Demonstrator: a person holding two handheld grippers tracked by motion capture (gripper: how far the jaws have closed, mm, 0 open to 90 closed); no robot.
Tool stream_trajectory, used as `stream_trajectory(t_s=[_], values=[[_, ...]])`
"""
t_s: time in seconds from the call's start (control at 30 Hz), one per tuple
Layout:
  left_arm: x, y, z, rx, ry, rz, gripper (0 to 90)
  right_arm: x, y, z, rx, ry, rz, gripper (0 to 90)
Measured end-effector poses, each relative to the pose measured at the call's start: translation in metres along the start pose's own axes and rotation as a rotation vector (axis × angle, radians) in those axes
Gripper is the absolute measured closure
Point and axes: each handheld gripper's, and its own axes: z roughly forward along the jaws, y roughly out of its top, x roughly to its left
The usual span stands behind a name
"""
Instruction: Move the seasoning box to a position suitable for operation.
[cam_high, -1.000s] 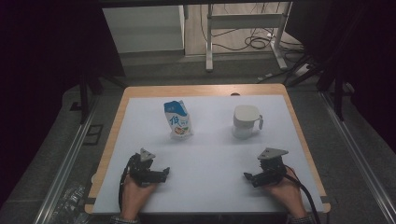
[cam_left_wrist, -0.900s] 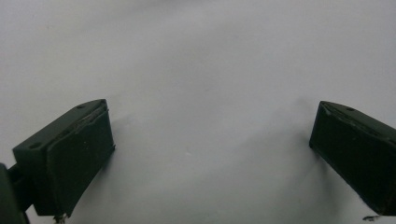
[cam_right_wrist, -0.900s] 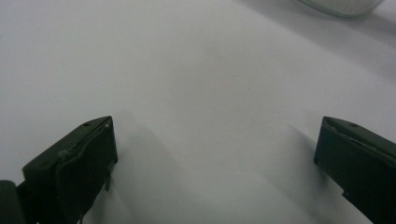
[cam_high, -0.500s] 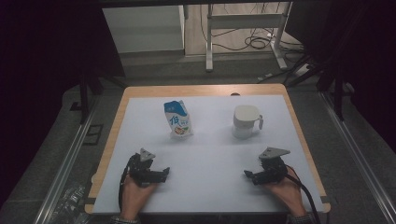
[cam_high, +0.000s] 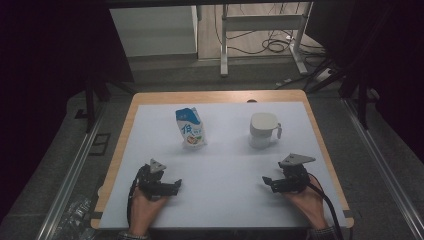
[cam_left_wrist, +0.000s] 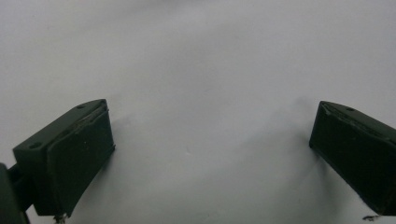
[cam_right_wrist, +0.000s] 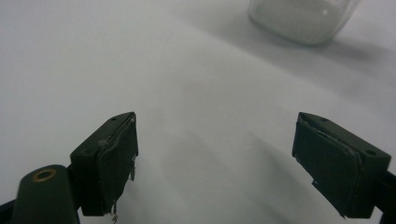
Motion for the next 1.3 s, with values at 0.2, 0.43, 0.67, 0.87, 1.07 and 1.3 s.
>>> stream_trajectory(t_s=[0.2,0.43,0.67,0.87,1.07,1.3], values=[[0.000,0.000,0.000,0.000,0.000,0.000,0.0,-0.003,0.002,-0.001,-0.042,-0.042,-0.006,23.6],[0.000,0.000,0.000,0.000,0.000,0.000,0.0,-0.006,0.007,0.000,-0.035,-0.064,0.015,26.2],[0.000,0.000,0.000,0.000,0.000,0.000,0.0,-0.016,0.015,-0.003,-0.088,-0.093,0.077,27.8],[0.000,0.000,0.000,0.000,0.000,0.000,0.0,-0.026,0.020,-0.002,-0.097,-0.134,0.110,33.7],[0.000,0.000,0.000,0.000,0.000,0.000,0.0,-0.032,0.021,-0.002,-0.106,-0.188,0.104,43.6],[0.000,0.000,0.000,0.000,0.000,-0.001,0.0,-0.040,0.030,0.000,-0.116,-0.232,0.102,48.3]])
